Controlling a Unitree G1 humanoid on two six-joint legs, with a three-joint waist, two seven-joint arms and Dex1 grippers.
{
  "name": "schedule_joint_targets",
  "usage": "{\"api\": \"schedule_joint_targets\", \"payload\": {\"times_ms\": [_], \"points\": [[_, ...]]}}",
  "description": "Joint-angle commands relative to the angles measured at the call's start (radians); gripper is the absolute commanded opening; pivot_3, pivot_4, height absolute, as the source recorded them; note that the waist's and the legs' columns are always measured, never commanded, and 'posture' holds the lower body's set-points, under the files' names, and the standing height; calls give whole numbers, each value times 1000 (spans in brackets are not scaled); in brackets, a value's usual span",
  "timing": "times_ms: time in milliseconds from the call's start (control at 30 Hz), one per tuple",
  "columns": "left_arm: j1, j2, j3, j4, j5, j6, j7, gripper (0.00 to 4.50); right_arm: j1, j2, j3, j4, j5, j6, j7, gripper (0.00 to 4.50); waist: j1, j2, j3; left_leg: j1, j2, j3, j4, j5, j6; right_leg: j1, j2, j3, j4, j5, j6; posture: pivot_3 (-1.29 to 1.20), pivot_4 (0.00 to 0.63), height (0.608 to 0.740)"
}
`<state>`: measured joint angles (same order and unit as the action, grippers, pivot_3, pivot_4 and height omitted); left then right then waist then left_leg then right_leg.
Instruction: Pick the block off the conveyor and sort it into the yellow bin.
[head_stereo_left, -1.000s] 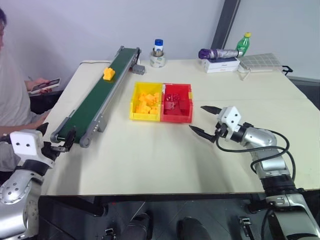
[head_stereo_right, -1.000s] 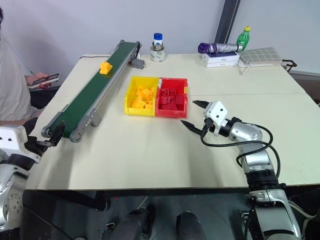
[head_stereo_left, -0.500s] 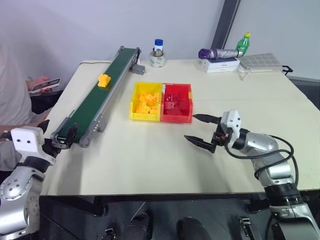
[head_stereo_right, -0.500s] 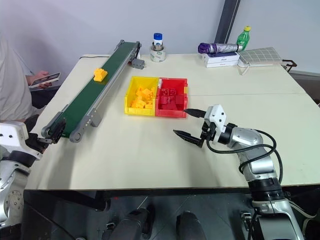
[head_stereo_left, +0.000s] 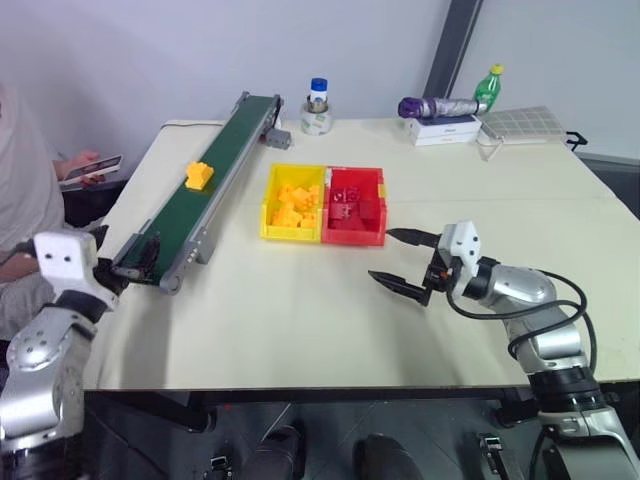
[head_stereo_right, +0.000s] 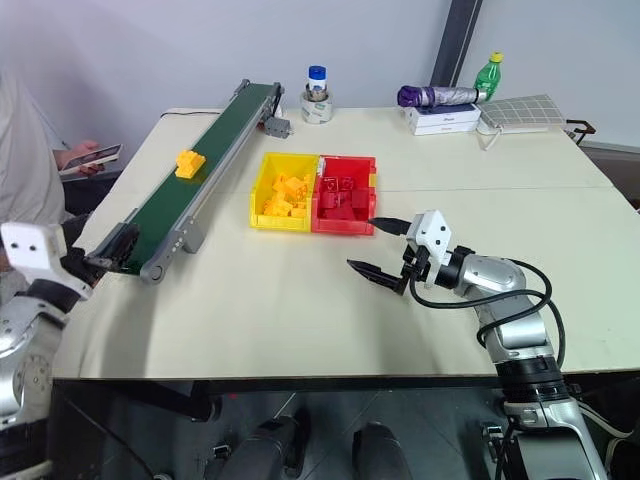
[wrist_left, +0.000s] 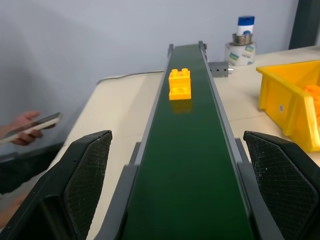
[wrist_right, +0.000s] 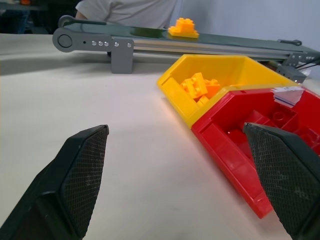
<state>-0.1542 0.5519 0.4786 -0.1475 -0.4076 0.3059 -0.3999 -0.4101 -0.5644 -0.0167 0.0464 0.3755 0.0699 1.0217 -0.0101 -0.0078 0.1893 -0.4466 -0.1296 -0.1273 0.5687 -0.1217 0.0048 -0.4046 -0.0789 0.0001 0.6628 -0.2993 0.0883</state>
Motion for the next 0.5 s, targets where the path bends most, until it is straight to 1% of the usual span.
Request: {"api": "schedule_joint_targets", "payload": {"times_ms": [33,167,300,500], "points": [[-108,67,-34,81,0,62,-25,4452,-26,8,-17,-4,5,-20,-6,4500,0,0,0,0,0,0,0,0,0,0,0,0,0,0,0,0,150,740],[-244,114,-89,255,45,21,-74,4452,-35,15,-13,2,0,-23,-12,4500,0,0,0,0,0,0,0,0,0,0,0,0,0,0,1,0,150,740],[-392,112,-140,464,66,-3,-119,4452,-27,16,-17,-12,-1,-22,-20,4500,0,0,0,0,0,0,0,0,0,-1,0,0,0,1,1,0,150,740],[-516,112,-206,683,131,-88,-168,4452,-7,8,-26,-31,2,-17,-31,4500,-1,0,0,0,-1,0,0,0,0,0,0,0,0,2,4,0,150,740]]}}
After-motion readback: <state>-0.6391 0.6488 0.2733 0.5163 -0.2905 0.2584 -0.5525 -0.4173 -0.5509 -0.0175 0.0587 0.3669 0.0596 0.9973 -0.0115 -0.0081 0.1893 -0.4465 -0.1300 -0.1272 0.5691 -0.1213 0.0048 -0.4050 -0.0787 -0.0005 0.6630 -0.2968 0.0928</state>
